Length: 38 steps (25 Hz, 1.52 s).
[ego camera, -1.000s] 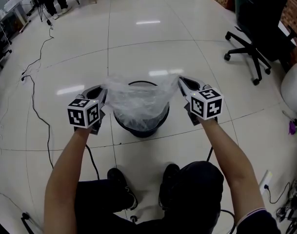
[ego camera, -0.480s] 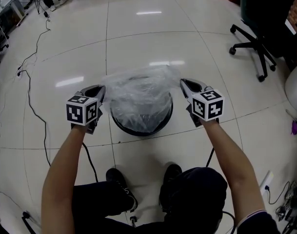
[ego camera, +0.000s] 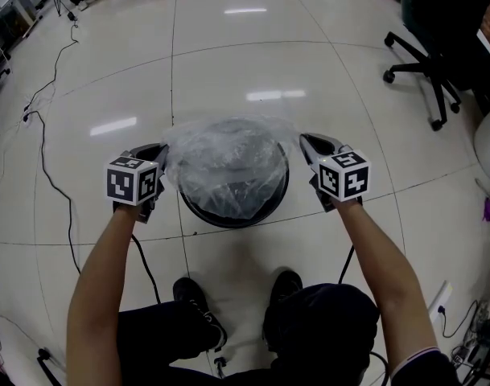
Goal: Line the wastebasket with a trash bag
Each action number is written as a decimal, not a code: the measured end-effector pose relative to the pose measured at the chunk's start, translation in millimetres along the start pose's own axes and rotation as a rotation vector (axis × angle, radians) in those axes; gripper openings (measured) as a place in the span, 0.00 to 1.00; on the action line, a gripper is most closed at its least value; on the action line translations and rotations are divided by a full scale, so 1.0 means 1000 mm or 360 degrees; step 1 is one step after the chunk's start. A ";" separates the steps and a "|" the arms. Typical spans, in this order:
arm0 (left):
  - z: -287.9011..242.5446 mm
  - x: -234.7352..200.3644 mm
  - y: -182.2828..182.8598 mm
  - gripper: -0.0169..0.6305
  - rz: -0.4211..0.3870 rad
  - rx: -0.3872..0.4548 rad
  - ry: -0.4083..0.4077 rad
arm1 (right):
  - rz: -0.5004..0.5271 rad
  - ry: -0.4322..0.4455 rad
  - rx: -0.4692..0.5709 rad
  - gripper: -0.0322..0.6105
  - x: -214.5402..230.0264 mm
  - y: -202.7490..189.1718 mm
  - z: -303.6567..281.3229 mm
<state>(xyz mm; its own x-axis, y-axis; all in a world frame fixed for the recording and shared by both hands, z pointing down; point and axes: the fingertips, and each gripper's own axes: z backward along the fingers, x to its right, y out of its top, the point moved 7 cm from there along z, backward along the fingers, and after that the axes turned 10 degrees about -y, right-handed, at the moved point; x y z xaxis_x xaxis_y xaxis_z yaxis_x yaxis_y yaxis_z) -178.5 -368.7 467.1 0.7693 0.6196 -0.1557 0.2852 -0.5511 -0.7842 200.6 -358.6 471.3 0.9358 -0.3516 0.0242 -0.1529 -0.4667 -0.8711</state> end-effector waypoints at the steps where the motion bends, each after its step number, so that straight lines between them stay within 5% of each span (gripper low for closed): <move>1: -0.002 -0.001 -0.002 0.04 0.0006 -0.0009 -0.0002 | -0.0003 0.0000 -0.0010 0.05 0.001 -0.003 -0.002; 18: -0.027 0.001 -0.041 0.04 0.0078 -0.0204 -0.0114 | -0.0027 0.0097 -0.0173 0.05 -0.004 -0.045 -0.016; 38: -0.024 0.002 -0.042 0.05 0.0081 -0.0173 -0.0128 | -0.0035 0.0093 -0.0148 0.05 -0.004 -0.046 -0.013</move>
<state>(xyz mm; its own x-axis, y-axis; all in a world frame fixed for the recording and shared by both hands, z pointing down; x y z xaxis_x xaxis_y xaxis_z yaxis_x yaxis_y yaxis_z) -175.4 -358.0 514.4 0.7373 0.6298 -0.2444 0.3107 -0.6374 -0.7052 199.8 -346.8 517.5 0.9196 -0.3858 0.0737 -0.1638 -0.5471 -0.8209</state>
